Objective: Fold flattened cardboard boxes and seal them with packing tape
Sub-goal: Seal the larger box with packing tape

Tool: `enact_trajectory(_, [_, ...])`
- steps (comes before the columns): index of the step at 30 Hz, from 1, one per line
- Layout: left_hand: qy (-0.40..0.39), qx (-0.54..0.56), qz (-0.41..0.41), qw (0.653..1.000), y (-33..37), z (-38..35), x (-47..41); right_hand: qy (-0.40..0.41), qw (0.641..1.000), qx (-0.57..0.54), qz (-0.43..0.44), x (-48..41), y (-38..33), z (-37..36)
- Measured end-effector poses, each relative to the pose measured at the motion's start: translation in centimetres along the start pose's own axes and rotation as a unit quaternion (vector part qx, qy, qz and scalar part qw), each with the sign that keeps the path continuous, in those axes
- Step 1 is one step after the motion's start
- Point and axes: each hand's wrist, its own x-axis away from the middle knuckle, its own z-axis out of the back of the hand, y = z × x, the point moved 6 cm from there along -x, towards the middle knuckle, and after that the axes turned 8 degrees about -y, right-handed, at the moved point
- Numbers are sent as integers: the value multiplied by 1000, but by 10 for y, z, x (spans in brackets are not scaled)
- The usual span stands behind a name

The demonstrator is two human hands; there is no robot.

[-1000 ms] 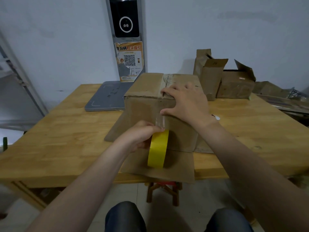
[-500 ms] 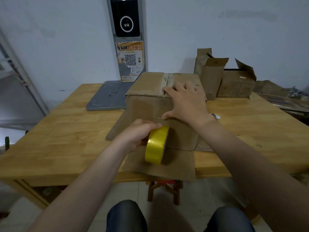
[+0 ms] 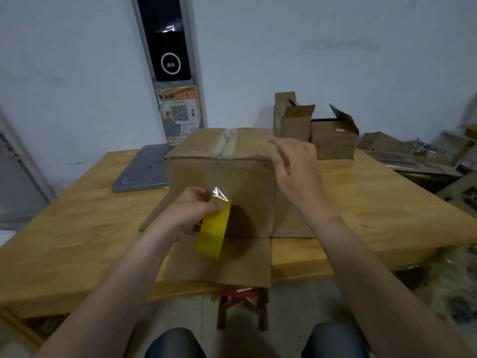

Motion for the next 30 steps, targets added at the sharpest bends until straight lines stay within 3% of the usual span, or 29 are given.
enact_trajectory(3, [29, -23, -1, 999, 4, -7, 4, 26, 994, -52, -89, 14, 64, 5])
enact_trajectory(8, [57, -102, 5, 993, 12, -15, 7, -163, 962, 43, -216, 23, 164, -27])
enact_trajectory(15, [94, -151, 38, 983, 19, -27, 5, -315, 914, 72, -243, 18, 221, -68])
enact_trajectory(21, [129, -146, 67, 978, 23, -34, 5, -351, 906, 69, -226, -8, 253, -93])
enact_trajectory(30, [164, -175, 102, 965, 25, -41, -4, -434, 864, 98, -237, -32, 279, -113])
